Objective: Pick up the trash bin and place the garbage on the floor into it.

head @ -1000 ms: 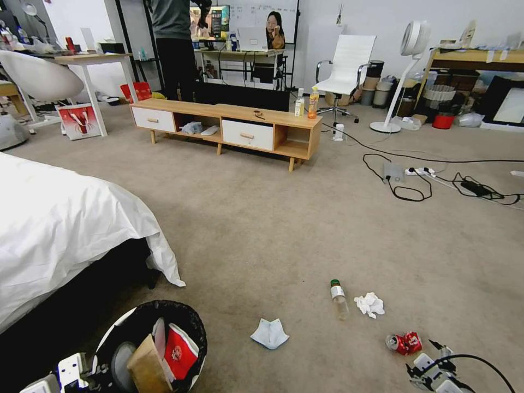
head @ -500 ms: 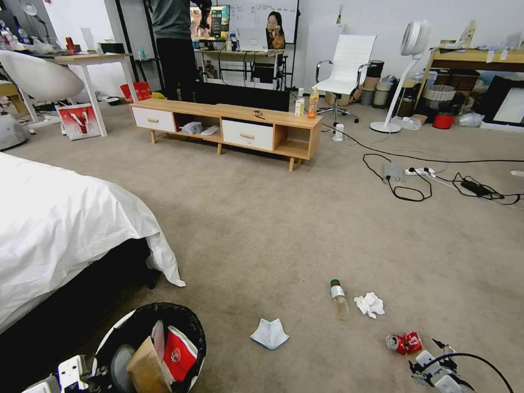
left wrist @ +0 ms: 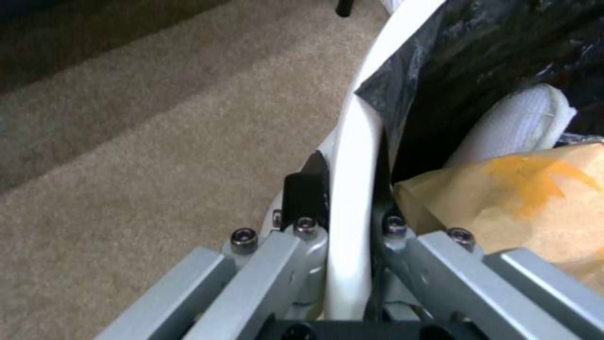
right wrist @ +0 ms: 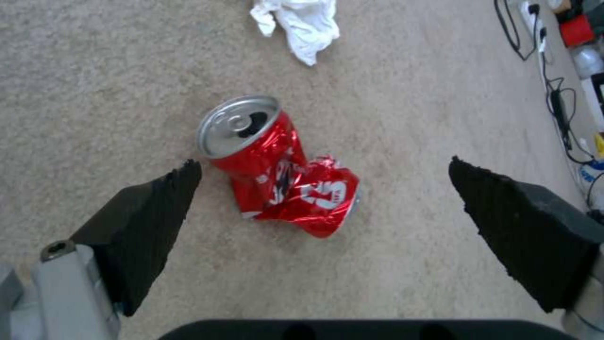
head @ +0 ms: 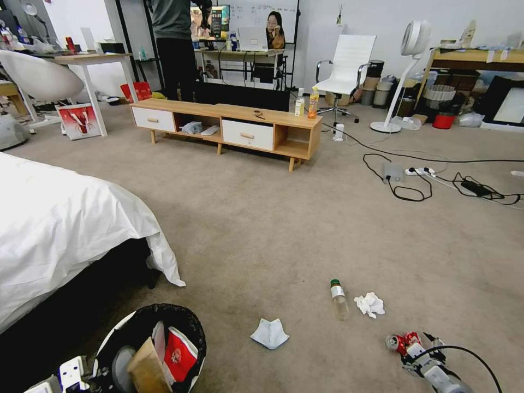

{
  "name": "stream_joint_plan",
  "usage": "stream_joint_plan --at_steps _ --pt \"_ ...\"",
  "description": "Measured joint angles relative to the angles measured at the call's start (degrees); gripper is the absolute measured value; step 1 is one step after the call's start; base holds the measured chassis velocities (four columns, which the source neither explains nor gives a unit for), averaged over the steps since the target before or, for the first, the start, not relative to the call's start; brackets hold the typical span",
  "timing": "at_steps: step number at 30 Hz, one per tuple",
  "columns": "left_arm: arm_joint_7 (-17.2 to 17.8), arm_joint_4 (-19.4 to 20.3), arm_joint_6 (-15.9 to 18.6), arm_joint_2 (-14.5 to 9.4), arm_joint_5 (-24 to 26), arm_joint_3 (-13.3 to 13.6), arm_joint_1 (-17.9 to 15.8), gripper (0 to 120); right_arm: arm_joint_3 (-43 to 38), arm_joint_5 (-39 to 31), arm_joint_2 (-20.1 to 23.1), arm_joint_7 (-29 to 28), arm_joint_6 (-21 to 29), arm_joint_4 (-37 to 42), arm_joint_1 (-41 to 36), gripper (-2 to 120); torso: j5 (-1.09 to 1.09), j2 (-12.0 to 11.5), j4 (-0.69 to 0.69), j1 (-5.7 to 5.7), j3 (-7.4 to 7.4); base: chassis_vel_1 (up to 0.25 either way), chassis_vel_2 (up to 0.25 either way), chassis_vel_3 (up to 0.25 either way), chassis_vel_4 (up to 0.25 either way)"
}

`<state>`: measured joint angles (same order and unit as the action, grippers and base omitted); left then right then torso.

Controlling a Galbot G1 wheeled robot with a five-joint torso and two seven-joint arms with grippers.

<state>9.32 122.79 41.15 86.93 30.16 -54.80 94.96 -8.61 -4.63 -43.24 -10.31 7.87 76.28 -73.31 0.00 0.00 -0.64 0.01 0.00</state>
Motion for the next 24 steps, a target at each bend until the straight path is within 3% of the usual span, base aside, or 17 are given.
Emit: stream_joint_plan --at_steps 24 --pt "0.02 -1.18 -0.33 1.02 -1.27 0.62 -0.49 2 1.42 0.88 -2.11 3.89 -7.66 -8.96 3.57 100 0.03 0.01 0.01 0.0 0.0 0.0 0.0 0.0 0.0"
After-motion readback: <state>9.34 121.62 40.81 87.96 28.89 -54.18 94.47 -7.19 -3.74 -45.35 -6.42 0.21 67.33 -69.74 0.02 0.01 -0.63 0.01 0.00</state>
